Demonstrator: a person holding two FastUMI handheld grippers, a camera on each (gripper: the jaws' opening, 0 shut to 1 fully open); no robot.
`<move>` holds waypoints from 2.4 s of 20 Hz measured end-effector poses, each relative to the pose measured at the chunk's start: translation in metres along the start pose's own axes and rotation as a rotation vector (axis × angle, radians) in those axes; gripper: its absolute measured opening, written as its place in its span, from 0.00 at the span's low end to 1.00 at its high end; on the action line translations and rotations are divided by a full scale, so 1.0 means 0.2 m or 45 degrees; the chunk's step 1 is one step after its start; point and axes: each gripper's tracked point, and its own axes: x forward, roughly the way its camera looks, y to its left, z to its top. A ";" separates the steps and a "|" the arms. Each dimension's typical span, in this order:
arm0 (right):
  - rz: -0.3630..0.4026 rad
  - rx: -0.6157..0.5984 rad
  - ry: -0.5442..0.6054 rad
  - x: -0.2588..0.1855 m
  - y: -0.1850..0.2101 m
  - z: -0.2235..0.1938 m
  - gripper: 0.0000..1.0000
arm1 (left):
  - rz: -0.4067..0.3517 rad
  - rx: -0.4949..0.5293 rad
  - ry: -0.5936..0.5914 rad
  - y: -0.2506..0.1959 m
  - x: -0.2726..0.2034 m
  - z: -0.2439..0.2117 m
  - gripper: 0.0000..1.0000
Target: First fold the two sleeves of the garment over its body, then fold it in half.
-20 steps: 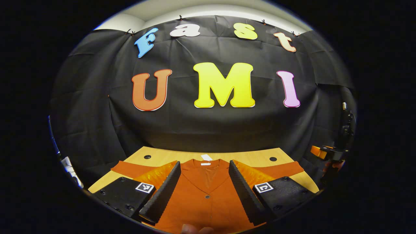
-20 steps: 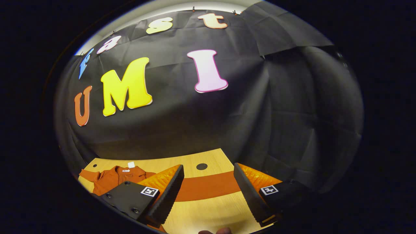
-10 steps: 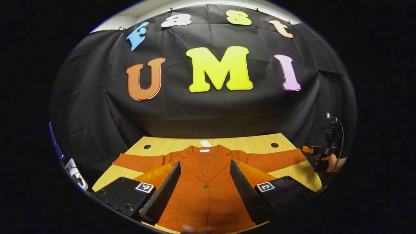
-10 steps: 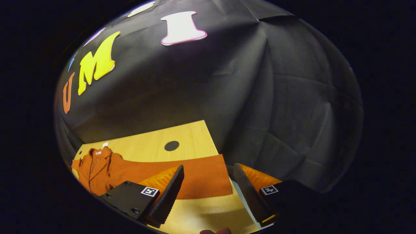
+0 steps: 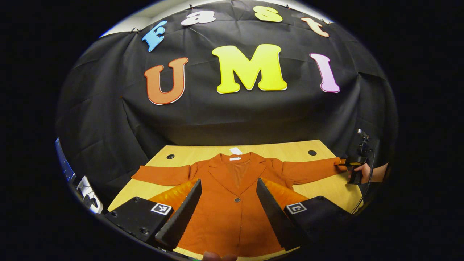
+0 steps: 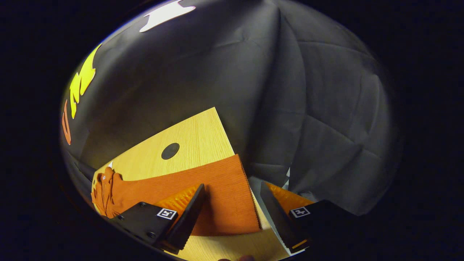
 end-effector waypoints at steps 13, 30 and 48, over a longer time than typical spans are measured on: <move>-0.039 -0.114 -0.113 -0.25 0.14 0.18 0.04 | 0.020 -0.046 -0.043 0.13 0.00 0.01 0.99; 0.318 -0.396 -0.260 -0.98 2.44 -0.14 0.06 | -0.029 -0.161 -0.166 0.93 0.09 0.00 0.99; 0.453 -0.591 0.243 -0.27 3.30 -1.52 0.06 | 0.436 -0.297 -0.107 1.82 -0.26 -0.29 0.99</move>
